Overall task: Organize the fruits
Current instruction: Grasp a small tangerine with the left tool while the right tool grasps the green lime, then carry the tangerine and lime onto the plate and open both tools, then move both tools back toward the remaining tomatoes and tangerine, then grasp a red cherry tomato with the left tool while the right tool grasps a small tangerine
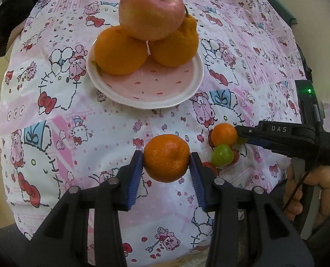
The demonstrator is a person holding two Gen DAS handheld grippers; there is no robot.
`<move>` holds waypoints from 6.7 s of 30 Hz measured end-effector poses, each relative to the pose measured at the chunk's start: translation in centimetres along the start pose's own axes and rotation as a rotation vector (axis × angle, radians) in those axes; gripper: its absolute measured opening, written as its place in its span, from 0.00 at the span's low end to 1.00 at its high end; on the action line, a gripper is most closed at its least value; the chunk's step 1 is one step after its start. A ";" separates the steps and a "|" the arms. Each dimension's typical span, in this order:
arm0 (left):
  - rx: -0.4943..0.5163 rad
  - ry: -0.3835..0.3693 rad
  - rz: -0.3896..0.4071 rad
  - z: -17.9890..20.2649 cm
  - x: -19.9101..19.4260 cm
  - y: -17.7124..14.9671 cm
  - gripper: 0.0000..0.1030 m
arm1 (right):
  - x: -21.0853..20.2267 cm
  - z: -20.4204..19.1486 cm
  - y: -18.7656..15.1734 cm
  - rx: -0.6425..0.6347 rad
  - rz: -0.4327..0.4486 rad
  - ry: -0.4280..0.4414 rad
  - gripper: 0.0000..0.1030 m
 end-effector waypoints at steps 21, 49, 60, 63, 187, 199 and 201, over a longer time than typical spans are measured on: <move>-0.075 0.041 0.143 -2.7 -1.2 3.4 0.37 | -4.5 -7.2 1.6 -0.163 0.115 0.231 0.32; 0.004 0.155 0.128 -3.2 5.1 7.9 0.38 | 2.7 -13.9 4.4 -0.324 0.034 0.146 0.32; -0.006 0.142 0.125 -3.5 5.1 7.9 0.39 | 2.6 -13.9 4.3 -0.319 0.039 0.148 0.33; -0.004 0.143 0.122 -3.5 5.0 7.9 0.39 | 2.5 -13.8 4.3 -0.317 0.034 0.152 0.35; 0.028 0.062 0.130 -1.9 -5.3 -1.6 0.29 | -3.6 -4.5 -2.1 -0.148 0.037 0.127 0.61; 0.005 0.027 0.141 -1.8 -6.1 -1.0 0.29 | 0.1 -5.3 -1.6 -0.219 0.002 -0.033 0.55; 0.009 0.026 0.144 -1.6 -6.1 -1.0 0.29 | 0.6 -5.4 -1.6 -0.231 -0.003 -0.050 0.48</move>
Point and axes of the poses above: each gripper's, at about its wrist camera, not at the fingertips, and x roughly the way its jaws point, z to its right, y to its top, the point moved 5 cm from there along x, roughly the way its jaws point, and after that the axes turned 1 degree about z, right-handed, at the moved point
